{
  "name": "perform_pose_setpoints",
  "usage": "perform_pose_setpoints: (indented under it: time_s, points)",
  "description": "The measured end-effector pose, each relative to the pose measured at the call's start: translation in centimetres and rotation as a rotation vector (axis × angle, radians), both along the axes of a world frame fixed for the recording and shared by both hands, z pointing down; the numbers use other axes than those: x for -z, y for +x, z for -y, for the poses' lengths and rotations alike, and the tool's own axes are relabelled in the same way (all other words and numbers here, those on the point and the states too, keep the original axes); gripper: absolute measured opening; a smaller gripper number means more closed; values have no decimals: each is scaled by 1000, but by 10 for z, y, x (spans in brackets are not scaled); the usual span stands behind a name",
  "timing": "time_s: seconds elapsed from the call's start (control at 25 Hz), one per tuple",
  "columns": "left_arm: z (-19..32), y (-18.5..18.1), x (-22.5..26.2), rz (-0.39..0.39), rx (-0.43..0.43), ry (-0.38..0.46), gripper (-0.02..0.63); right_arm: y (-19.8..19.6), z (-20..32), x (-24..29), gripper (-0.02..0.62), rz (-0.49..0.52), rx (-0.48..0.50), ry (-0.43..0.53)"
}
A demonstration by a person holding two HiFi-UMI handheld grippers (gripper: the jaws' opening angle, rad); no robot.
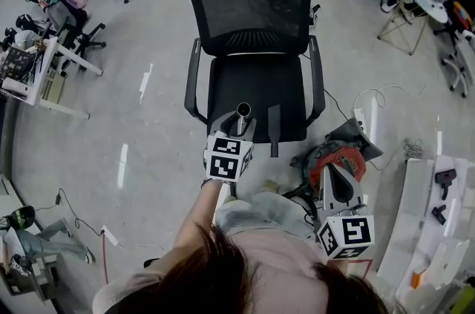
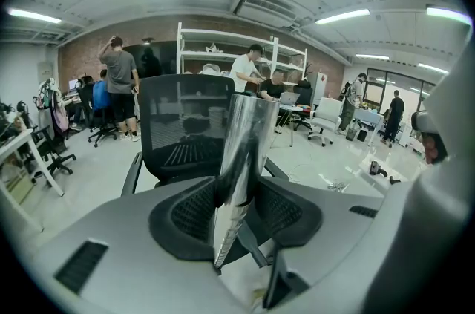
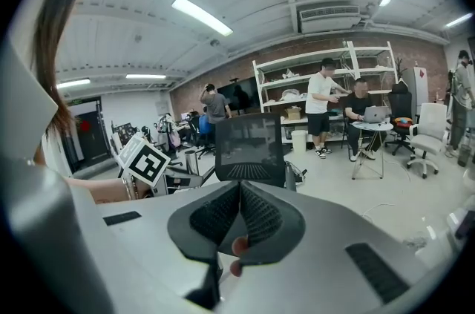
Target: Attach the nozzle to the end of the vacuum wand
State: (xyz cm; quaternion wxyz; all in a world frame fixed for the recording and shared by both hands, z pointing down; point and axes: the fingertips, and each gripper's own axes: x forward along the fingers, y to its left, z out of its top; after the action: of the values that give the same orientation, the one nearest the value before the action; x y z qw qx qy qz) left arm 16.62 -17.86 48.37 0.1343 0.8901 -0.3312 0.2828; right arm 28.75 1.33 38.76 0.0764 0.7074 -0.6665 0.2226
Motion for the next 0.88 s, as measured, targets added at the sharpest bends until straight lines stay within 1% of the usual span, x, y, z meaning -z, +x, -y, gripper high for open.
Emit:
perform_pose_setpoints:
  time_s: [0.2,0.44,0.68,0.88]
  points:
    - [4,4,-1,8,-2,7,152,4,-1,-2,26,3,-11,-3]
    - [10,6,-8,58,-1,52,152,2,0,-7,26,19,-7,-10]
    - [13,3,-5,48,-3,69,153,1,7,-21,28,73,13,-27]
    - [14,1,-7,41,-7,69,153,3,13,-41,28,116,25,-50]
